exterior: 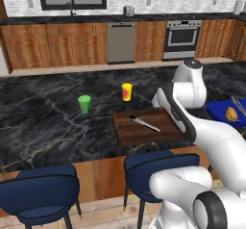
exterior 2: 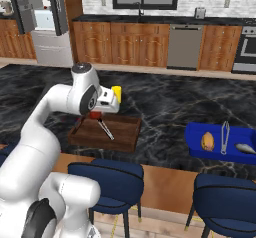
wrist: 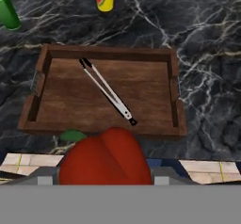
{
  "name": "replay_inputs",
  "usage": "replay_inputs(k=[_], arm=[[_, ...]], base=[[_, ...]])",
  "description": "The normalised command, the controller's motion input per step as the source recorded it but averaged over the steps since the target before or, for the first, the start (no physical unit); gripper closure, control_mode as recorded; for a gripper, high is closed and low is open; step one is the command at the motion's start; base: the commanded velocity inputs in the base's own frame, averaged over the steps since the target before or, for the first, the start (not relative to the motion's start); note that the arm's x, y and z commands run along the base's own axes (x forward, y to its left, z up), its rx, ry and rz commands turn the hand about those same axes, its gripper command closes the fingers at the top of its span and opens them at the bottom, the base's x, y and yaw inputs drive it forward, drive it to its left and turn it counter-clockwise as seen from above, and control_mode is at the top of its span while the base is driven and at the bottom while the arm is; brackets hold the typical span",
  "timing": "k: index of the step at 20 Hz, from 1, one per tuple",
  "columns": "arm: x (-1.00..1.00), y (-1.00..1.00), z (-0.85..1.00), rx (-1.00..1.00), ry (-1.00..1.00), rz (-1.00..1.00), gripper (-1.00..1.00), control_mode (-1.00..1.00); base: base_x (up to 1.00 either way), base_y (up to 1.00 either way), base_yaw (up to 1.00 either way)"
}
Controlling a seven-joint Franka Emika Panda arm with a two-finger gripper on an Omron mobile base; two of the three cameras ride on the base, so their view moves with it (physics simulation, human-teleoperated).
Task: Gather the bell peppers from the fridge and place them on a tray on the dining counter. Then gather the fish and chicken drumstick from the fridge and place them on the other tray.
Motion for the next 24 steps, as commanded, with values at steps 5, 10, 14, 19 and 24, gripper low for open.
replay_inputs(k=[5, 10, 14, 19, 24], arm=[[0.07, -0.02, -0.43, -0.01, 0.00, -0.01, 1.00, -1.00], [0.09, -0.14, -0.42, 0.00, 0.00, 0.00, 1.00, -1.00], [0.28, -0.10, -0.46, 0.00, 0.00, -0.03, 1.00, -1.00], [0.45, -0.12, -0.33, 0.00, 0.03, -0.02, 1.00, -1.00], [0.42, -0.14, -0.27, 0.00, 0.01, -0.01, 1.00, -1.00]], base=[[0.00, 0.00, 0.00], [0.00, 0.00, 0.00], [0.00, 0.00, 0.00], [0.00, 0.00, 0.00], [0.00, 0.00, 0.00]])
